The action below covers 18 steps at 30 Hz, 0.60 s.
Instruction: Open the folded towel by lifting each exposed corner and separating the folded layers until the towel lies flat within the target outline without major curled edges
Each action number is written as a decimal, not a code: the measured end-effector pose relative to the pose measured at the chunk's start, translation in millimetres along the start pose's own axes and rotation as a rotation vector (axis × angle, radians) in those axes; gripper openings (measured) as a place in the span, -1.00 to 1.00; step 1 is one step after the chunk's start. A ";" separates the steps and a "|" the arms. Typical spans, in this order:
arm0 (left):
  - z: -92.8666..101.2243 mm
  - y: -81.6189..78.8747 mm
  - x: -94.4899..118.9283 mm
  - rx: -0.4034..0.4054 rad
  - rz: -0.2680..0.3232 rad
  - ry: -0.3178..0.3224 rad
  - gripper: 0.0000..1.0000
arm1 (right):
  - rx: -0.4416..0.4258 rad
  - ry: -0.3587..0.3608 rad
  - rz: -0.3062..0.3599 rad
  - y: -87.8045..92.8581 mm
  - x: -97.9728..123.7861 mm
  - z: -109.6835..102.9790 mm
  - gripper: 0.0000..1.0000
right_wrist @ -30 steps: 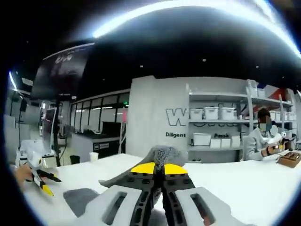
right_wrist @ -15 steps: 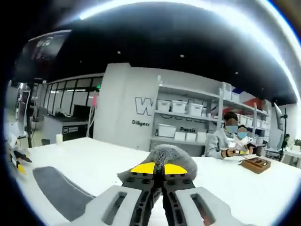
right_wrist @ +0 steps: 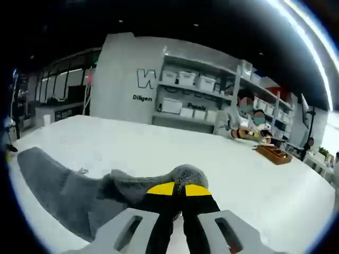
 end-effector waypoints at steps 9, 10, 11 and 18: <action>-1.2 1.7 -2.5 0.000 -0.013 0.004 0.93 | -0.030 0.034 -0.177 58.4 -24.4 30.8 -1.00; -1.2 1.8 -2.5 -0.001 -0.015 0.002 0.93 | -0.052 0.039 -0.194 63.7 -25.4 34.0 -1.00; -1.1 1.8 -2.5 -0.001 -0.015 0.001 0.93 | -0.054 0.042 -0.205 68.4 -26.5 36.3 -1.00; 0.0 2.6 -2.1 0.001 -0.020 -0.002 0.92 | -0.056 0.074 -0.284 96.9 -29.1 38.9 -0.98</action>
Point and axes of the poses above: the point that each gripper's makers call its tool centre point, and the gripper's own axes: x roughly backward along the fingers, z roughly to its right, y roughly out of its underside, the point moved 10 cm from there along x, roughly backward along the fingers, and after that the axes turned 5 degrees about y, right-handed, at the moved point
